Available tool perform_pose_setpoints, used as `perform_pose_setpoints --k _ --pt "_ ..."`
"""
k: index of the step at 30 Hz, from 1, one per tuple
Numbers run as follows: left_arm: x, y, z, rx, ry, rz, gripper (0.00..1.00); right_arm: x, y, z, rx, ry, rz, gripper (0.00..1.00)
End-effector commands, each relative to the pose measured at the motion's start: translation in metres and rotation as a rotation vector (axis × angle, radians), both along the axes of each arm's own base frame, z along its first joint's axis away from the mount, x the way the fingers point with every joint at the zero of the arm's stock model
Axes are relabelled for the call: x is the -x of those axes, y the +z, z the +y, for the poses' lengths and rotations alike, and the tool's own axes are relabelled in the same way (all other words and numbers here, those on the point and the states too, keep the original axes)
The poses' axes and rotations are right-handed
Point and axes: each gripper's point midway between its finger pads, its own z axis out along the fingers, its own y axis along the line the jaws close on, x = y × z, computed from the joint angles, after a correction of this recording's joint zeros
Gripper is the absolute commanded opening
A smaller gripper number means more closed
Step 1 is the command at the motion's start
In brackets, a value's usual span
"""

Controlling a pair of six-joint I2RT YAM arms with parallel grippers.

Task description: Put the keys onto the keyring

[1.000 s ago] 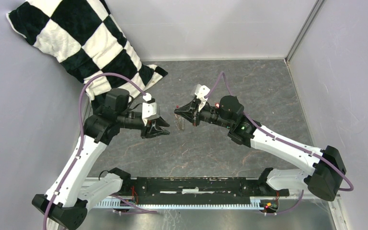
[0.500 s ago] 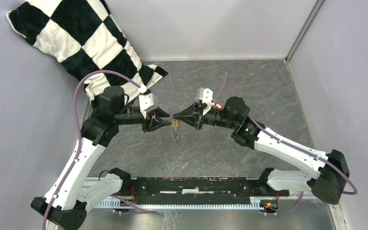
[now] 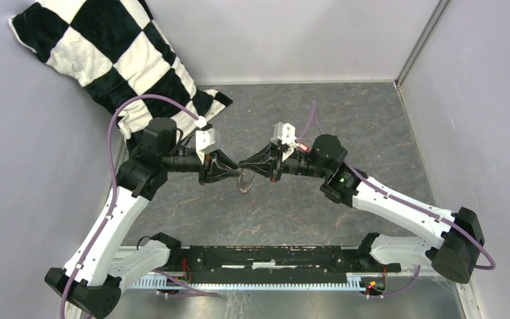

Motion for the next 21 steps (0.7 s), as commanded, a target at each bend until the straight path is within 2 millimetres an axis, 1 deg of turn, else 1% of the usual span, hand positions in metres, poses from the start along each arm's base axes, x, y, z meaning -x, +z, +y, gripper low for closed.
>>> perform_pose_setpoints --k 1,5,8,12,14,18,21 --pt "0.004 0.016 -0.001 0.027 -0.008 -0.004 0.31 0.011 0.027 0.001 -0.071 0.046 -0.047 0.00" --pt "0.011 0.022 -0.002 0.045 -0.037 -0.004 0.23 0.012 0.025 0.004 -0.064 0.060 -0.048 0.00" --pt "0.015 0.026 -0.003 0.056 -0.053 -0.004 0.22 0.012 0.025 0.005 -0.061 0.064 -0.047 0.01" --pt "0.018 0.025 -0.003 0.058 -0.062 0.002 0.19 0.013 0.025 0.007 -0.060 0.070 -0.048 0.01" --pt "0.018 0.024 -0.002 0.053 -0.067 0.001 0.15 0.013 0.025 0.007 -0.058 0.073 -0.049 0.00" --pt "0.018 0.023 -0.002 0.051 -0.067 -0.002 0.03 0.014 0.027 0.008 -0.061 0.079 -0.051 0.00" --pt "0.017 0.022 -0.002 0.048 -0.062 -0.007 0.02 0.018 0.030 0.008 -0.068 0.092 -0.051 0.00"
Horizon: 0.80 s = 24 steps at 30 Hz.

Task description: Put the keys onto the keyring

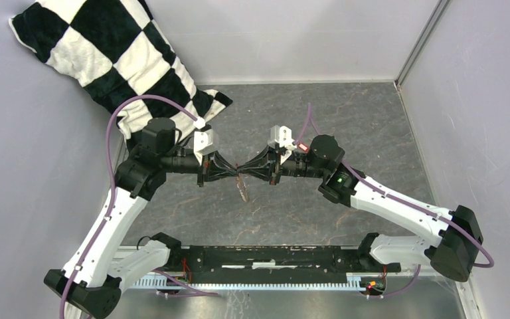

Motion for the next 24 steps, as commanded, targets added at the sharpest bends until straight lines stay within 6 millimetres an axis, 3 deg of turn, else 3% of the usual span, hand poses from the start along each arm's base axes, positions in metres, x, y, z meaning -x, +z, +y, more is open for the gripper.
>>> perform_pose_setpoints --k 1,3,5,8,12,17,24 --pt "0.007 0.018 -0.001 0.036 -0.024 -0.025 0.02 0.008 0.035 0.004 -0.083 0.038 -0.049 0.01" --pt "0.006 0.018 -0.001 0.035 -0.021 -0.023 0.02 0.009 0.035 0.004 -0.081 0.039 -0.041 0.12" --pt "0.004 0.018 -0.001 0.029 -0.005 -0.024 0.02 0.007 0.033 0.002 -0.074 0.026 -0.029 0.34" --pt "-0.002 0.014 0.001 0.013 0.037 -0.015 0.02 0.005 0.036 -0.006 -0.077 -0.014 -0.030 0.59" --pt "-0.013 0.010 0.003 0.008 0.113 0.002 0.02 0.004 0.038 -0.023 -0.080 -0.084 -0.053 0.75" --pt "-0.014 0.010 0.005 0.029 0.140 -0.019 0.02 0.010 0.023 -0.036 -0.030 -0.098 -0.064 0.78" --pt "-0.004 0.015 0.004 0.044 0.087 -0.064 0.02 0.006 0.010 -0.038 0.007 -0.123 -0.045 0.63"
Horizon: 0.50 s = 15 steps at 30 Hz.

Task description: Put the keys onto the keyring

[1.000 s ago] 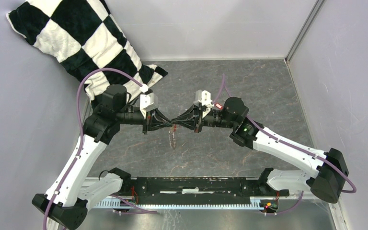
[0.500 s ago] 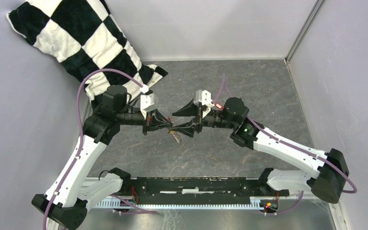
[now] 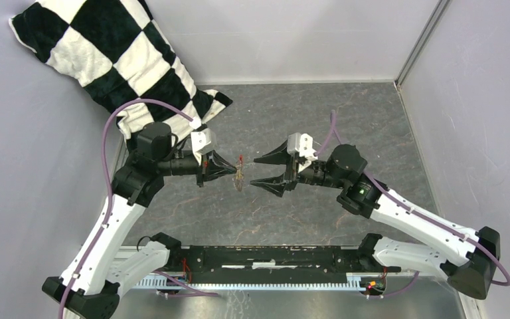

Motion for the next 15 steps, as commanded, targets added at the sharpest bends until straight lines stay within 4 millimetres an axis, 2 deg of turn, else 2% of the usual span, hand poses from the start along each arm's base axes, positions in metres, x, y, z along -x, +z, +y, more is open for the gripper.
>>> perform_pose_setpoints --k 1,4,9,15 --pt "0.009 0.016 -0.003 0.042 -0.056 -0.079 0.02 -0.011 -0.010 0.002 0.043 -0.045 0.004 0.58" --pt "0.017 0.016 -0.002 0.036 -0.102 -0.114 0.02 -0.015 -0.006 0.005 0.076 -0.043 -0.045 0.50" --pt "0.028 0.019 0.000 0.039 -0.157 -0.181 0.02 -0.003 -0.005 0.015 0.122 0.062 -0.073 0.44" --pt "0.043 0.032 0.004 0.054 -0.272 -0.502 0.02 0.014 -0.004 0.007 0.062 0.087 -0.102 0.40"
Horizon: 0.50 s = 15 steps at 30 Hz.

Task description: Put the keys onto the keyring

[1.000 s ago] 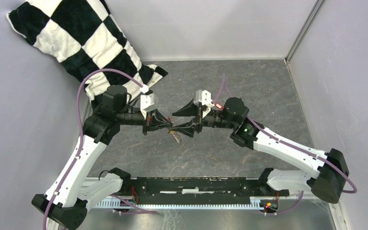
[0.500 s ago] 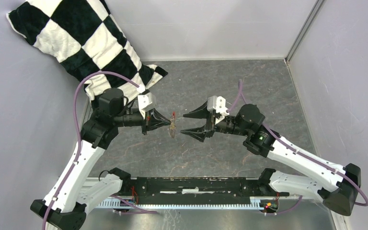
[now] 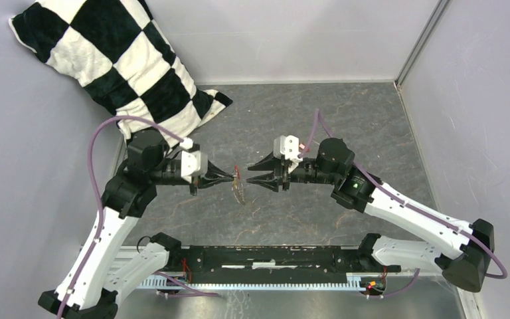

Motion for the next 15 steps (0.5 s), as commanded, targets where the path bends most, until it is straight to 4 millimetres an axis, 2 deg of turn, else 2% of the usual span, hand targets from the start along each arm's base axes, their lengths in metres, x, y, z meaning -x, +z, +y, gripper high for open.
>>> perform_pose_setpoints --k 1,8,12,15 --pt "0.017 0.023 0.002 0.043 -0.134 -0.352 0.02 0.017 0.024 -0.011 -0.093 0.032 -0.087 0.40" --pt "0.028 0.045 0.000 0.090 -0.235 -0.571 0.02 0.020 0.044 -0.020 -0.160 0.004 -0.138 0.36" --pt "0.034 0.053 -0.004 0.118 -0.281 -0.538 0.02 0.023 0.060 -0.019 -0.218 0.010 -0.168 0.32" --pt "0.033 0.060 -0.007 0.143 -0.284 -0.462 0.02 0.035 0.070 -0.016 -0.273 0.056 -0.185 0.32"
